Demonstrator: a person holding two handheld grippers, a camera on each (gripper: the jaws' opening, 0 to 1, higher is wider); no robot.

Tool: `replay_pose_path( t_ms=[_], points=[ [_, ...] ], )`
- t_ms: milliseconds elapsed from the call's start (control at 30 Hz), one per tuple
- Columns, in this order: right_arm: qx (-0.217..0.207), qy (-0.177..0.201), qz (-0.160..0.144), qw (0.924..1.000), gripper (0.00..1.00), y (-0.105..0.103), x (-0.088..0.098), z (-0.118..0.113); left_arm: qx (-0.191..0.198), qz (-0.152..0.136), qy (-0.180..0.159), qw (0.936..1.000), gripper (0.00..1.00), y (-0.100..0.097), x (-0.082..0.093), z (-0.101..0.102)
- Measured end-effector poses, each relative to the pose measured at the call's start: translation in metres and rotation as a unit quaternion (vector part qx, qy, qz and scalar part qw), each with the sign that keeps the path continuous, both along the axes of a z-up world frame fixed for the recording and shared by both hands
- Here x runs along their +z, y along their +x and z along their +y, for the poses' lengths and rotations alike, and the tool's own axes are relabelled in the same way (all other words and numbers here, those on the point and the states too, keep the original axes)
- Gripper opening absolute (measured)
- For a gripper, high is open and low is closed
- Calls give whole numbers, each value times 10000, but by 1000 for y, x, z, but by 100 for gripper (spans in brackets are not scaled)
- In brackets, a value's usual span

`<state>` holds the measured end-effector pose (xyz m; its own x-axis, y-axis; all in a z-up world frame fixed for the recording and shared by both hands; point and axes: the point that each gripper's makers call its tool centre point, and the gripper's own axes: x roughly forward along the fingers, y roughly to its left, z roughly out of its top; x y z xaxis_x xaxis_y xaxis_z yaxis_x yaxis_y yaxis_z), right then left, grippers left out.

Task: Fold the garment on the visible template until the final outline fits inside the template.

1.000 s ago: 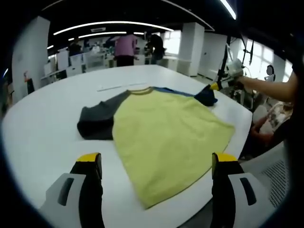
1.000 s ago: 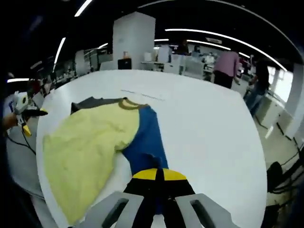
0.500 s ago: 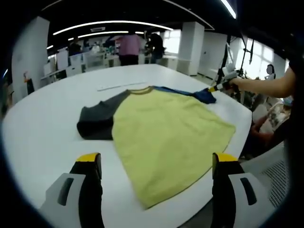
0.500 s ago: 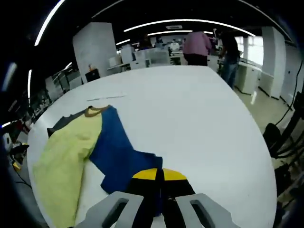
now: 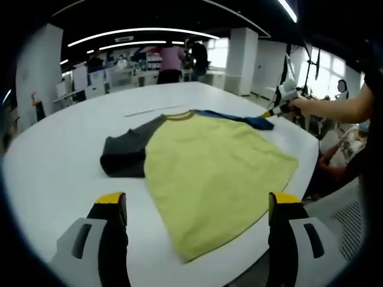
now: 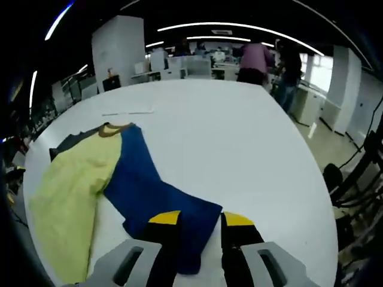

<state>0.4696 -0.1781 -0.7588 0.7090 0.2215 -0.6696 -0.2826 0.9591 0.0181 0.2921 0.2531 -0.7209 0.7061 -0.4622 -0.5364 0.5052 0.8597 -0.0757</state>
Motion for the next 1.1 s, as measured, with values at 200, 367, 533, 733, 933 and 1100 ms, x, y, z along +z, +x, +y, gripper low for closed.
replay_pose_path(
  t_ms=[200,367,533,733,933,1100],
  points=[
    [457,70,-79,9989,33,-2,11,30,22,-43,-23,10000,95,1,1,-1],
    [672,86,-9,9977,31,0,6,53,30,-58,-36,10000,95,1,2,-1],
    [845,68,114,9963,29,0,-5,69,11,-63,-47,10000,95,-4,2,-1],
    [931,-62,232,9954,24,0,-19,77,78,-70,-78,9999,95,-4,2,1],
    [675,-246,344,9968,18,3,-31,73,105,-67,-73,9999,95,-4,2,2],
    [457,-461,334,9973,13,6,-37,70,118,-50,-61,9999,94,-4,1,3]
  ],
)
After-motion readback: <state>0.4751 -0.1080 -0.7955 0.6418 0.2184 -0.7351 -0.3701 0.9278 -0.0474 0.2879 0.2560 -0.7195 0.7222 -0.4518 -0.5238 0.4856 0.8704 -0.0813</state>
